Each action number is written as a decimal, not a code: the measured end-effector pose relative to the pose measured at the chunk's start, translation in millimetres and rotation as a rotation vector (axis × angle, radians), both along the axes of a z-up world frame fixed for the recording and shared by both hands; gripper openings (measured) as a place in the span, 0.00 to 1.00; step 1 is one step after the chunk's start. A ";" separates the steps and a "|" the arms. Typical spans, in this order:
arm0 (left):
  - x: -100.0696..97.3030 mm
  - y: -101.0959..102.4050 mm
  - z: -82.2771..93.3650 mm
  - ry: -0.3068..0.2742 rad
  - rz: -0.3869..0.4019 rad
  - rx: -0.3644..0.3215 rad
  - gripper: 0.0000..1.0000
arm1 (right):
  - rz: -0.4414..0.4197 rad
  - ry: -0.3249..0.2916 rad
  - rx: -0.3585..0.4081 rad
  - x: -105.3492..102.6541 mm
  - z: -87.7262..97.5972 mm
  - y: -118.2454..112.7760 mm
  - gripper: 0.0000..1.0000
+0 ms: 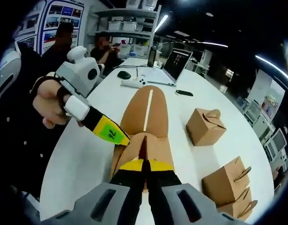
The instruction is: Pick up one paper box from the group, open the paper box, and remove the item inside
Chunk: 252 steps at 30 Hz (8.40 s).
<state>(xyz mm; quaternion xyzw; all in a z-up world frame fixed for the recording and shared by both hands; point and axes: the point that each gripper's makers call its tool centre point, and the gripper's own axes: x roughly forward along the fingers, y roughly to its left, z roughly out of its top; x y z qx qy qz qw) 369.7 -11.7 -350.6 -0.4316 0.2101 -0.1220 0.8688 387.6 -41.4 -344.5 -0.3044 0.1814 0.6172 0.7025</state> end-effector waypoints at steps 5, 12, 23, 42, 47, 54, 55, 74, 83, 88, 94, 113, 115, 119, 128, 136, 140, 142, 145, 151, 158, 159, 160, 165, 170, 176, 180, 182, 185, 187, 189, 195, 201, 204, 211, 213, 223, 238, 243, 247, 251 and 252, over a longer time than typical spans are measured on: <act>0.3 -1.2 2.7 -0.016 0.005 0.002 0.04 | 0.001 -0.007 -0.002 0.4 0.3 -0.4 0.03; -0.4 -5.1 10.9 -0.050 0.000 0.006 0.04 | -0.009 -0.011 -0.001 1.5 -0.8 -0.7 0.03; 0.2 -7.8 19.2 -0.075 -0.017 0.020 0.04 | -0.020 -0.010 0.004 1.4 -0.1 0.0 0.03; -3.5 -17.8 32.4 -0.199 -0.136 0.134 0.18 | -0.130 -0.160 0.136 -10.9 36.7 -24.4 0.32; -10.4 -21.1 27.8 -0.229 -0.232 0.226 0.25 | -0.220 -0.209 0.227 -22.7 49.0 -31.7 0.33; -28.8 -15.0 23.1 -0.315 -0.347 0.385 0.36 | -0.337 -0.234 0.282 -40.9 35.9 -34.3 0.33; -31.4 -14.2 23.0 -0.324 -0.361 0.401 0.36 | -0.350 -0.238 0.286 -42.1 34.3 -33.8 0.33; -28.8 50.1 -0.4 -0.408 -0.473 0.825 0.36 | -0.599 -0.515 0.124 -25.4 14.2 11.4 0.25; -1.3 61.1 85.4 -0.523 -0.420 0.800 0.29 | -0.618 -0.621 0.064 -12.8 16.8 25.1 0.21; 15.3 41.1 79.6 -0.457 -0.530 0.821 0.27 | -0.614 -0.658 0.022 -12.3 9.7 28.3 0.20; 25.3 33.5 61.1 -0.386 -0.555 0.794 0.16 | -0.617 -0.683 0.007 -9.7 8.4 28.7 0.19; 28.2 47.7 52.7 -0.402 -0.519 0.833 0.06 | -0.690 -0.709 0.090 -2.6 25.6 10.5 0.04; 28.5 49.1 52.9 -0.402 -0.516 0.829 0.06 | -0.718 -0.697 0.138 -3.5 31.2 4.8 0.03; 28.1 51.1 51.7 -0.400 -0.510 0.817 0.06 | -0.797 -0.647 0.273 -4.1 44.8 -13.5 0.03; 25.9 56.9 50.3 -0.399 -0.470 0.760 0.07 | -0.984 -0.417 0.625 -4.9 51.8 -60.9 0.04; 20.7 59.0 41.1 -0.388 -0.438 0.708 0.06 | -1.094 -0.099 0.941 -4.1 39.2 -87.2 0.03; 21.7 65.9 36.2 -0.377 -0.414 0.695 0.06 | -1.148 0.048 1.093 1.5 29.6 -103.8 0.03; 22.0 68.3 33.9 -0.372 -0.404 0.690 0.06 | -1.173 0.097 1.124 3.1 22.3 -109.5 0.03; 22.3 70.7 31.4 -0.365 -0.394 0.681 0.06 | -1.200 0.152 1.156 5.6 11.1 -115.5 0.03; 23.7 76.8 21.6 -0.346 -0.359 0.642 0.06 | -1.244 0.260 1.193 10.4 -13.0 -122.8 0.03; 25.6 84.2 5.8 -0.321 -0.324 0.584 0.06 | -1.276 0.371 1.233 11.9 -33.1 -119.7 0.03; 26.0 84.9 3.2 -0.318 -0.320 0.580 0.06 | -1.279 0.378 1.231 11.7 -36.0 -118.8 0.03; 26.3 85.6 0.4 -0.312 -0.315 0.572 0.06 | -1.282 0.387 1.232 11.2 -38.8 -118.1 0.03; 28.6 88.2 -17.4 -0.281 -0.298 0.532 0.07 | -1.292 0.431 1.230 10.9 -50.1 -112.9 0.04; 28.0 82.8 -40.2 -0.242 -0.292 0.476 0.07 | -1.295 0.426 1.179 11.2 -56.2 -105.6 0.04; 28.6 75.8 -52.3 -0.221 -0.300 0.441 0.07 | -1.290 0.415 1.124 10.4 -61.0 -100.9 0.04; 28.0 71.0 -56.6 -0.210 -0.310 0.430 0.07 | -1.290 0.421 1.121 9.5 -61.0 -101.1 0.04; 27.9 68.4 -58.8 -0.204 -0.315 0.431 0.07 | -1.288 0.420 1.097 9.7 -62.8 -97.1 0.04; 27.1 65.4 -59.9 -0.207 -0.323 0.441 0.07 | -1.286 0.418 1.092 9.2 -63.6 -96.2 0.04; 26.2 67.0 -57.2 -0.217 -0.319 0.449 0.07 | -1.290 0.423 1.111 8.5 -62.3 -100.4 0.04; 25.5 73.1 -51.6 -0.238 -0.308 0.468 0.08 | -1.294 0.432 1.149 7.5 -58.6 -106.3 0.04; 17.2 94.3 -21.8 -0.280 -0.284 0.468 0.21 | -1.283 0.446 1.266 3.6 -34.4 -125.9 0.07; 4.6 101.1 21.6 -0.372 -0.291 0.489 0.24 | -1.182 0.377 1.341 -7.6 9.3 -129.4 0.18; -4.1 99.3 29.8 -0.394 -0.307 0.512 0.25 | -1.137 0.338 1.345 -18.5 23.7 -130.7 0.19; -25.6 83.1 26.4 -0.432 -0.416 0.656 0.24 | -1.053 0.164 1.126 -44.0 20.2 -122.1 0.19; -31.9 73.0 23.4 -0.449 -0.492 0.727 0.24 | -0.995 0.107 0.991 -51.2 13.5 -112.5 0.19; -51.8 36.1 46.1 -0.549 -0.730 0.958 0.24 | -0.751 -0.115 0.630 -62.8 55.0 -91.6 0.18; -53.8 17.7 44.6 -0.534 -0.822 1.006 0.24 | -0.259 -0.153 0.014 -5.8 47.8 -25.0 0.19; -50.3 23.8 36.6 -0.505 -0.840 1.032 0.24 | -0.184 -0.102 -0.156 16.2 26.9 -8.7 0.18; -50.0 28.4 28.7 -0.466 -0.855 1.008 0.24 | -0.120 -0.068 -0.250 15.2 14.2 -1.6 0.18; -46.7 32.8 26.7 -0.441 -0.817 0.962 0.22 | -0.093 -0.053 -0.321 17.0 4.5 -0.8 0.18; -47.1 33.8 24.9 -0.439 -0.815 0.957 0.21 | -0.092 -0.054 -0.325 18.1 4.1 0.3 0.17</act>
